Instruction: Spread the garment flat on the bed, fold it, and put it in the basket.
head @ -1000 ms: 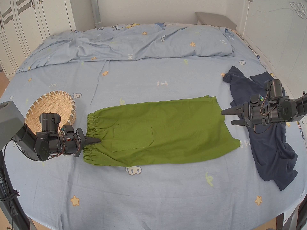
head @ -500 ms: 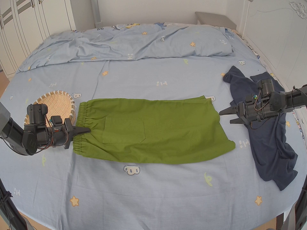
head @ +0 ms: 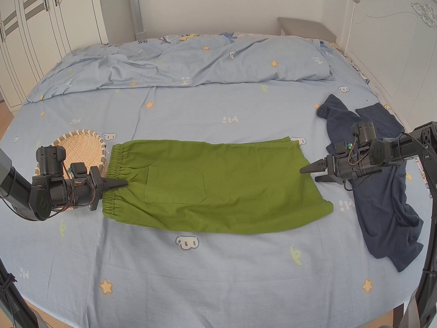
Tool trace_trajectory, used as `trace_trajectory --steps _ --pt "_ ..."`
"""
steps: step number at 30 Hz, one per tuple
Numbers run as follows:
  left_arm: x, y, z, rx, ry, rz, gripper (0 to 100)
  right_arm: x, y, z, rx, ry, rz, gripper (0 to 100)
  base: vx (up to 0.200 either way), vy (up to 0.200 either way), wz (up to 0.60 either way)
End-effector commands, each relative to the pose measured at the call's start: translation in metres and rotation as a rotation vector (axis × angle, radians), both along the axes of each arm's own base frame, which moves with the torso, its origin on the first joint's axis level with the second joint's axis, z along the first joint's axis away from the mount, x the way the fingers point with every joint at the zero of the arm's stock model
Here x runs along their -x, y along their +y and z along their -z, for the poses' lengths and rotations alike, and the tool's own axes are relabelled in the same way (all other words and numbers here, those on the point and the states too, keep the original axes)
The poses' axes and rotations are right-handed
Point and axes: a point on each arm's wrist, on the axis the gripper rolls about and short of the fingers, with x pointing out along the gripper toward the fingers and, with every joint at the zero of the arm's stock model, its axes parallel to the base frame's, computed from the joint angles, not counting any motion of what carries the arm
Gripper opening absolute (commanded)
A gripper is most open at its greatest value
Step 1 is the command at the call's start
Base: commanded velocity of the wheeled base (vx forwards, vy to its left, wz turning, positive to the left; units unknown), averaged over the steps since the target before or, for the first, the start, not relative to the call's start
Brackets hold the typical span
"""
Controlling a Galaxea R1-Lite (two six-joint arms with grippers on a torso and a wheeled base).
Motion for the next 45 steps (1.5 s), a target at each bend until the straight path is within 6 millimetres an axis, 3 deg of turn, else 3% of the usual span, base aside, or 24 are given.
trace_trajectory --steps 1,9,31,32,45 --pt "0.0 0.0 -0.001 0.0 -0.003 0.0 0 0.001 0.007 0.013 -0.002 0.044 -0.019 100 0.0 0.0 0.0" --pt "0.0 0.0 0.0 0.0 -0.003 0.0 0 0.008 0.024 0.021 -0.011 0.072 -0.071 100 0.0 0.0 0.0" --pt "0.0 -0.001 -0.001 -0.001 -0.006 0.003 0 0.009 0.02 0.021 -0.106 0.087 -0.133 100 0.0 0.0 0.0" --pt "-0.001 -0.001 0.0 0.0 -0.004 0.003 0 0.008 0.02 0.02 -0.108 0.085 -0.132 0 0.0 0.0 0.0" --pt "-0.001 -0.001 0.0 -0.003 -0.006 0.005 0 0.002 0.001 0.023 -0.116 0.066 -0.096 0 0.0 0.0 0.0"
